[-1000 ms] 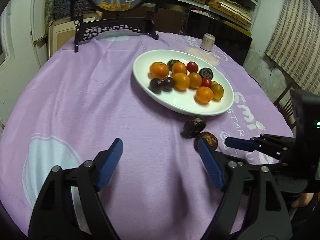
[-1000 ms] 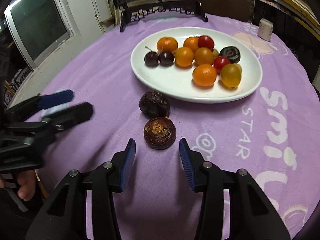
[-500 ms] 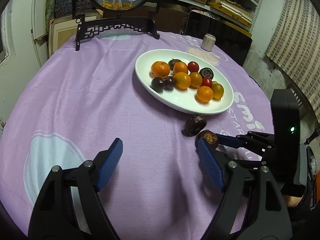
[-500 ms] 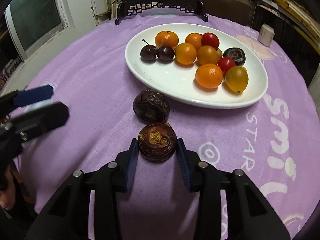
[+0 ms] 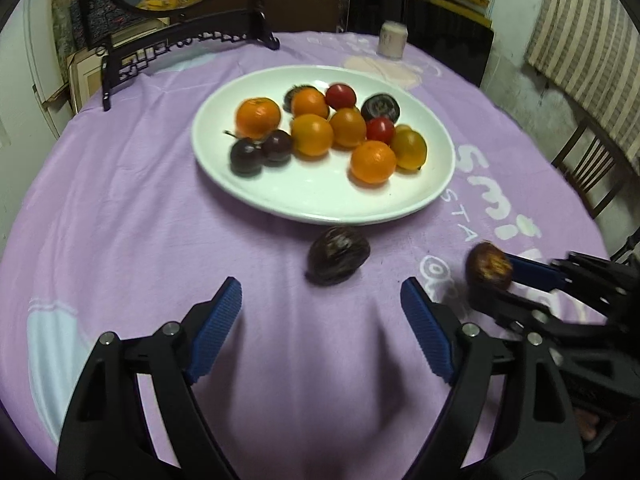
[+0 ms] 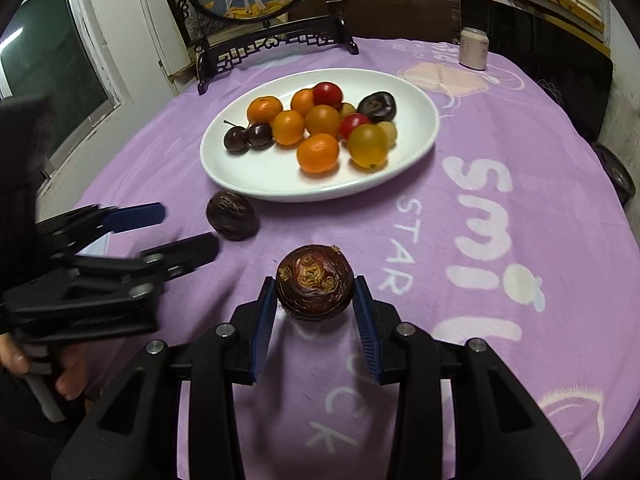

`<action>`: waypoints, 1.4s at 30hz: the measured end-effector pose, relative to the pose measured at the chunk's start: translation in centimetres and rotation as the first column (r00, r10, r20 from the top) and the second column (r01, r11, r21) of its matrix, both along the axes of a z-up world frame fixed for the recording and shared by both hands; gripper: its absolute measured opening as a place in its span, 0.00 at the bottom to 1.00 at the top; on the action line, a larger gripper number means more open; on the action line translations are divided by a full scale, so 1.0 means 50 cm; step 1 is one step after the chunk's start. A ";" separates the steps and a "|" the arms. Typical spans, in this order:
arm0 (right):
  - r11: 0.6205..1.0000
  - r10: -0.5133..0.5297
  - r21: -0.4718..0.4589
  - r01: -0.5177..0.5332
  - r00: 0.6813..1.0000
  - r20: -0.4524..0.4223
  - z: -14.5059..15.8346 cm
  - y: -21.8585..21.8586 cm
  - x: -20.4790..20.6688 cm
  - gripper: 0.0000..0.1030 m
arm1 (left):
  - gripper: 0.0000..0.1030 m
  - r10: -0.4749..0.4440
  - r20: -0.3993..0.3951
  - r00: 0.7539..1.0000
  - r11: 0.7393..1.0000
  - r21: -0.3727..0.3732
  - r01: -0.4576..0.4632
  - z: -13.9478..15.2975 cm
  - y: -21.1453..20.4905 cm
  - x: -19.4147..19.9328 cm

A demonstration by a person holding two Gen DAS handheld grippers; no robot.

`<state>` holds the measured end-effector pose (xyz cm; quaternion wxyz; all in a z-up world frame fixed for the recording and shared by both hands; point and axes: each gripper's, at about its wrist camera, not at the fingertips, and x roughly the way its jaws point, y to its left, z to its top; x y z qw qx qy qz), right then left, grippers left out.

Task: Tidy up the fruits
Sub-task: 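Carry both dark fruits onto the plate and open both tools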

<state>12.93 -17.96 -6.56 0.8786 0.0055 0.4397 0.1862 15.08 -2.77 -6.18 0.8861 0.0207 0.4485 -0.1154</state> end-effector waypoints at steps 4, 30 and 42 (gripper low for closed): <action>1.000 -0.009 0.024 0.009 1.000 0.005 0.001 -0.028 -0.005 0.38 | 0.81 0.023 -0.024 0.999 0.999 0.044 -0.022 -0.020 -0.027 0.030; 0.999 0.030 0.017 -0.030 1.000 0.009 0.019 0.013 -0.007 0.38 | 0.37 -0.001 -0.051 0.999 0.993 -0.116 -0.005 -0.013 0.014 -0.005; 0.996 0.083 -0.040 -0.079 0.991 0.106 0.116 0.066 0.094 0.38 | 0.37 0.039 0.102 0.994 0.997 -0.075 -0.031 0.122 0.049 0.069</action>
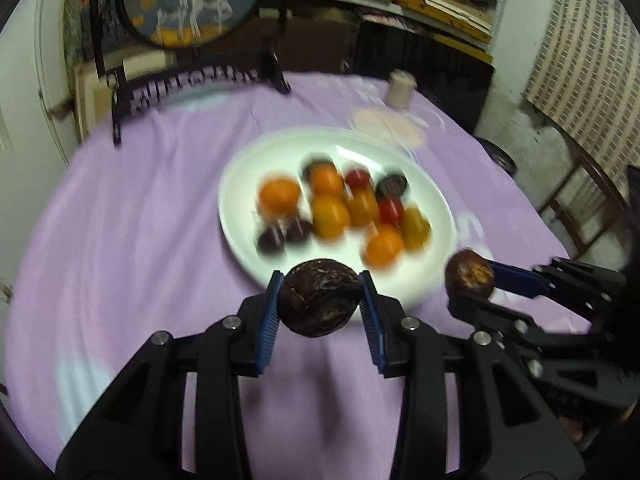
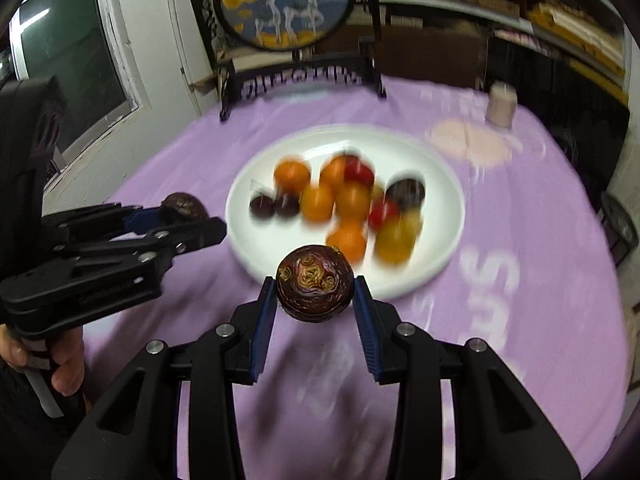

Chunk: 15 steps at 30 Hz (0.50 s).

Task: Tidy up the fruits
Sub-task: 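Carry both dark fruits onto the plate and open both tools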

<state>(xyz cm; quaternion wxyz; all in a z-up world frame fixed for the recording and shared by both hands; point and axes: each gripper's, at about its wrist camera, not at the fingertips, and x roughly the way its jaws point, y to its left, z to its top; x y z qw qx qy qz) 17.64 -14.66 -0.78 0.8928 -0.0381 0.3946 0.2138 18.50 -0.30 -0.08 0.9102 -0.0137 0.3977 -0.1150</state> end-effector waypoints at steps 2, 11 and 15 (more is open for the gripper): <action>1.000 -0.005 -0.013 0.006 1.000 0.015 0.018 0.010 0.040 0.38 | 0.37 0.005 0.004 1.000 1.000 -0.005 -0.005 0.024 -0.007 0.059; 0.997 -0.074 -0.042 0.072 0.995 -0.060 -0.041 0.009 0.217 0.38 | 0.37 0.037 -0.084 0.996 0.998 -0.048 -0.041 -0.010 -0.041 0.252; 0.996 -0.073 -0.056 0.069 0.995 -0.064 -0.054 0.006 0.237 0.38 | 0.37 0.018 -0.097 0.995 0.999 -0.034 -0.021 -0.030 -0.045 0.263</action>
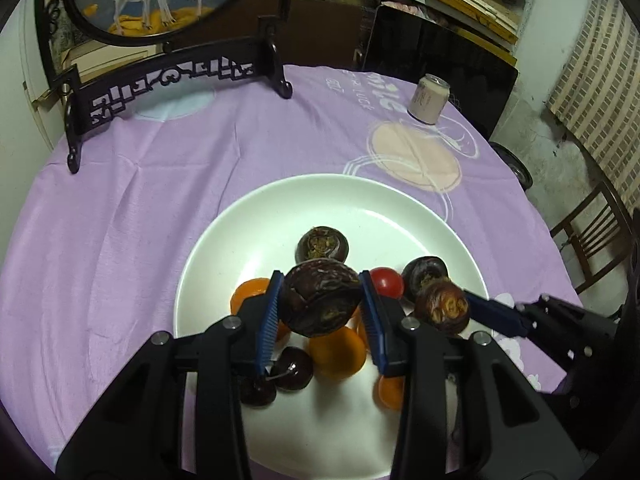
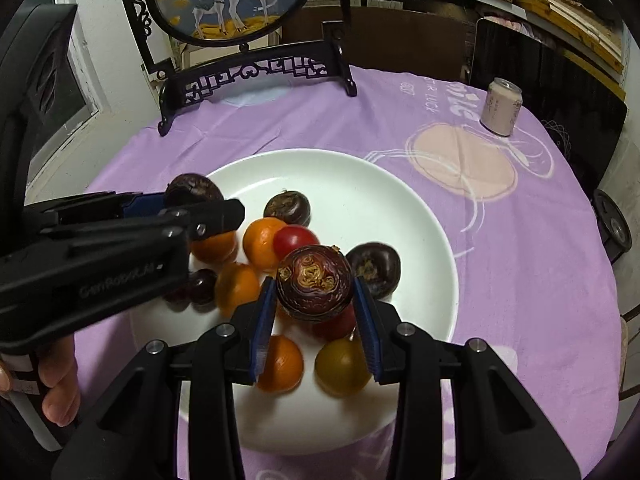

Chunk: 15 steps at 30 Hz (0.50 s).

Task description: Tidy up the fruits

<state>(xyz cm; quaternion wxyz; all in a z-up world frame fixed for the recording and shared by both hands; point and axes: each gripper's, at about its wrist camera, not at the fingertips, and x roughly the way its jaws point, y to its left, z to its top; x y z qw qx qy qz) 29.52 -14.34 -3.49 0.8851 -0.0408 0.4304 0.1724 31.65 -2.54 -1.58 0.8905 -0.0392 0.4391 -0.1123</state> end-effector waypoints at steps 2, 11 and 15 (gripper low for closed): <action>1.000 0.015 -0.005 -0.015 1.000 -0.004 -0.002 0.005 0.007 0.38 | 0.37 -0.001 0.002 1.000 1.000 0.004 0.001 -0.001 0.000 0.003; 1.000 -0.010 0.002 0.010 1.000 0.019 -0.004 0.003 -0.005 0.64 | 0.74 0.024 0.045 0.999 0.999 0.025 -0.025 0.005 0.008 -0.013; 0.999 -0.037 -0.022 0.038 0.997 0.070 0.004 -0.003 -0.030 0.87 | 0.89 0.033 0.090 0.995 0.999 0.035 -0.036 0.025 0.015 -0.039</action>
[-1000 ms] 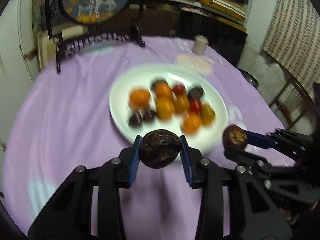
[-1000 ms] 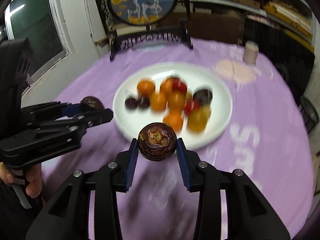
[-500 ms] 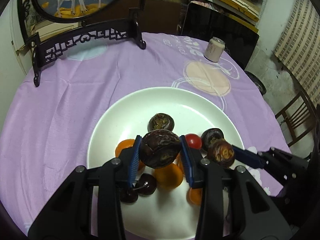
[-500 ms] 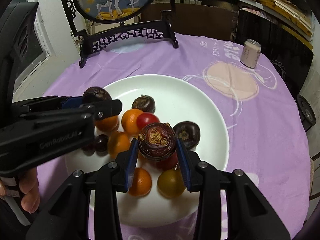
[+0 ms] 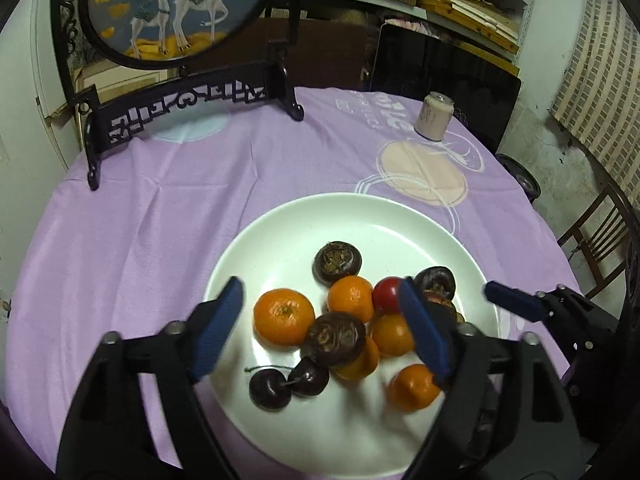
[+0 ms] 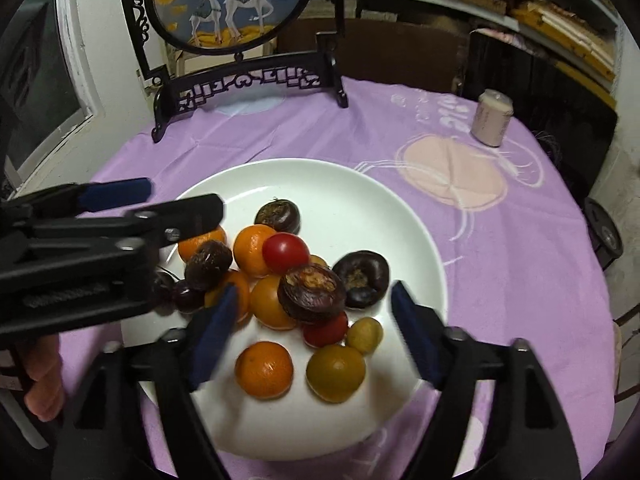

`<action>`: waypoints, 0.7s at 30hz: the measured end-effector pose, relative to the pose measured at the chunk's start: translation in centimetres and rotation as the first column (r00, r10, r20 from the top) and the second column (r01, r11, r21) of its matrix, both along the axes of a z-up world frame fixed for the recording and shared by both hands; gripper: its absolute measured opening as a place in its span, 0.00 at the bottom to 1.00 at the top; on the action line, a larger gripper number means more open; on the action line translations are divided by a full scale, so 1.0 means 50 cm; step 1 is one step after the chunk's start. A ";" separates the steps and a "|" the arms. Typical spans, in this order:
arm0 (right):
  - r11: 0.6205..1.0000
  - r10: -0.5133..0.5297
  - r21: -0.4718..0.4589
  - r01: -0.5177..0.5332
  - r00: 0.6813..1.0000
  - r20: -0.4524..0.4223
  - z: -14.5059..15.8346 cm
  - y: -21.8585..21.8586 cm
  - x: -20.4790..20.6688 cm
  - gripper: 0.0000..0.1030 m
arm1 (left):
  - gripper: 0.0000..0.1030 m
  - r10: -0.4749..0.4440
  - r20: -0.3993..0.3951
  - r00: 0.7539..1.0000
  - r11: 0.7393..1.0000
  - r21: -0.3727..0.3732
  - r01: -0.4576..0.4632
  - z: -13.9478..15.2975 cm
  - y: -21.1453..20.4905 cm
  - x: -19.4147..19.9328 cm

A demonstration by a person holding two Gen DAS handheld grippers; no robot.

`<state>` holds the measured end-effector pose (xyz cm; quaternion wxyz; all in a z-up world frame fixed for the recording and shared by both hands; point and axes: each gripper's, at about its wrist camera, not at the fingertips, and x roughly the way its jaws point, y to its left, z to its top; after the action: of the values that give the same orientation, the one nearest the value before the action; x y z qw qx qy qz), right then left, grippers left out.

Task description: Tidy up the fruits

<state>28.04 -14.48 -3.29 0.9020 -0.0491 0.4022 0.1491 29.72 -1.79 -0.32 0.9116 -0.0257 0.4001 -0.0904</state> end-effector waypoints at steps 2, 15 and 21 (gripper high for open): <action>1.000 -0.008 -0.013 0.009 1.000 0.014 -0.002 -0.002 -0.014 0.97 | 0.92 0.005 0.013 1.000 1.000 -0.005 -0.005 0.005 0.010 -0.019; 0.999 0.020 -0.035 -0.018 0.998 0.056 0.013 0.000 -0.172 0.98 | 0.96 0.092 0.066 0.994 0.992 0.075 -0.097 -0.014 0.048 -0.239; 1.000 -0.012 -0.016 0.013 1.000 0.021 -0.002 -0.021 -0.264 0.99 | 0.96 0.127 0.037 0.991 0.990 0.050 -0.128 -0.015 0.092 -0.332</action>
<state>14.81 -15.52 -3.38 0.9066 -0.0554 0.3944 0.1398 13.11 2.83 -1.08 0.9225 -0.0259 0.3845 -0.0219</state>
